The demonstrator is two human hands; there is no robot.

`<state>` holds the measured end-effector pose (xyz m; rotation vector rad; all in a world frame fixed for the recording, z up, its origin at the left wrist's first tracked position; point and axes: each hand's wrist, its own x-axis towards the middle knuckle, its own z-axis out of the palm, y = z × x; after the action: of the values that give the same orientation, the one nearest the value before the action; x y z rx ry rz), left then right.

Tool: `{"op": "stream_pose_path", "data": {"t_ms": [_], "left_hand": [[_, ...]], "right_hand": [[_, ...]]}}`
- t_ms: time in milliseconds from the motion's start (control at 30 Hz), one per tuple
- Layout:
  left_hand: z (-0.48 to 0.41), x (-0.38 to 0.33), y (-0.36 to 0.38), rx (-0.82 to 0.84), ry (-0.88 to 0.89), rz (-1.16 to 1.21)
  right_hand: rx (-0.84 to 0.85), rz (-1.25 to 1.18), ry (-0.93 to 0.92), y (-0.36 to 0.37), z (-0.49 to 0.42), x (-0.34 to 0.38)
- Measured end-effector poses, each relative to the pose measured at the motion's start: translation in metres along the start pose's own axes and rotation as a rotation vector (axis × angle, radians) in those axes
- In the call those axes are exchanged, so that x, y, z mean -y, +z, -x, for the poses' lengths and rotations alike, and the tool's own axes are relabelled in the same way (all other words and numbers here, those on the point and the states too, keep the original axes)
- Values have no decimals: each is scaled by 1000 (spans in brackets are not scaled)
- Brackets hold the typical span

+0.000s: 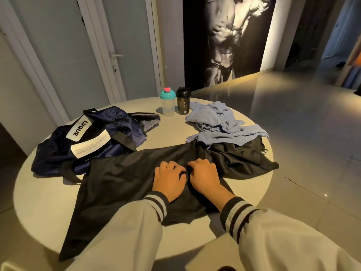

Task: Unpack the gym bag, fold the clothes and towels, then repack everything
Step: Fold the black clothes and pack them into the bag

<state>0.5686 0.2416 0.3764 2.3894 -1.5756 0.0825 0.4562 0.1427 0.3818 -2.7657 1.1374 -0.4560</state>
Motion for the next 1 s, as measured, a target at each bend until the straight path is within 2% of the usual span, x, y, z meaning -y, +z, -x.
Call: {"op": "stream_pose_path", "data": {"t_ms": [167,300,367,433,500,600,700,900,1000], "left_hand": [[46,-20,-11,14,22,23],[75,-24,-8,160,5,-3],[88,-23,-5,115,5,-23],[100,-26,-7,-56,41,-50],[108,-31,-10,-153,83,-35],[119,-35,-9,-86,127,71],[122,-32,-7,-51,153,128],[119,-30,-5,-191,94,154],[118,-31,-7,-197,73,150]], "right_hand": [[82,-137,16,-6,37,-2],[43,-185,30,-4,69,-7],[-31,-209,17,-2,84,-10],[-85,-270,20,-1,96,-12],[-129,-365,58,-1,103,-13],[-211,-516,175,-5,106,-14],[-221,-616,234,-10,105,-18],[-255,-609,207,-8,112,-15],[-275,-411,190,-2,112,-10]]}}
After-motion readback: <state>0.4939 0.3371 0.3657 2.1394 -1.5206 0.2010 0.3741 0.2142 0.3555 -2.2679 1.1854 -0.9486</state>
